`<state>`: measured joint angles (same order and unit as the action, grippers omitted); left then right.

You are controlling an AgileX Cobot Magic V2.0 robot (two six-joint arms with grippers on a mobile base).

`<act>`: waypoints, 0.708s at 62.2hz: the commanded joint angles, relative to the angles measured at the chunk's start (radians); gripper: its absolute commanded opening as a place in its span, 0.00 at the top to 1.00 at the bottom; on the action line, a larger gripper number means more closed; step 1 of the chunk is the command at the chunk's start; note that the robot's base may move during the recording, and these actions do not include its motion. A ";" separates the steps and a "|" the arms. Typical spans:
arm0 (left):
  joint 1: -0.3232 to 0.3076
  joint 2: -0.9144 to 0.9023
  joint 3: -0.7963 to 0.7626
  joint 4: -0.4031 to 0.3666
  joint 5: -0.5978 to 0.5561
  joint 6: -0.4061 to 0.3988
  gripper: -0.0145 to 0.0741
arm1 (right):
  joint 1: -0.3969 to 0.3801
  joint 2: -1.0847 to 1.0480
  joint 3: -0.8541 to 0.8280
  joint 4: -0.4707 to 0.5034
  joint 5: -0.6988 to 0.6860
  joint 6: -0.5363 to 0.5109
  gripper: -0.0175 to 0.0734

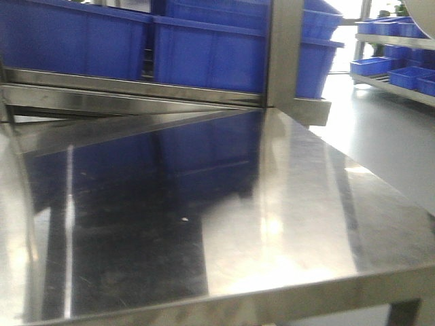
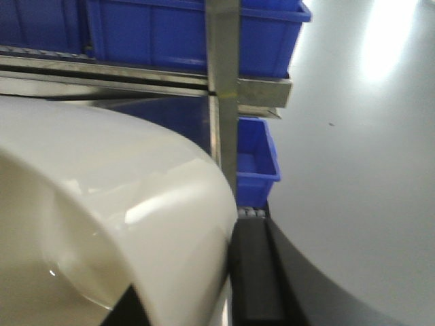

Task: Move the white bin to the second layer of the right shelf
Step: 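Turn the base away from the table while holding the bin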

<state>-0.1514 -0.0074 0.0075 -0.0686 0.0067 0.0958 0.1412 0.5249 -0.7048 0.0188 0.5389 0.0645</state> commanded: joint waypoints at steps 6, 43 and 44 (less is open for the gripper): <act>-0.002 -0.013 0.033 -0.005 -0.087 -0.007 0.74 | -0.006 0.000 -0.031 -0.002 -0.107 -0.004 0.75; -0.002 -0.013 0.033 -0.005 -0.087 -0.007 0.74 | -0.006 0.000 -0.031 -0.002 -0.107 -0.004 0.75; -0.002 -0.013 0.033 -0.005 -0.087 -0.007 0.74 | -0.006 0.000 -0.031 -0.002 -0.107 -0.004 0.75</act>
<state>-0.1514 -0.0074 0.0075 -0.0686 0.0067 0.0958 0.1412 0.5249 -0.7048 0.0188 0.5389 0.0645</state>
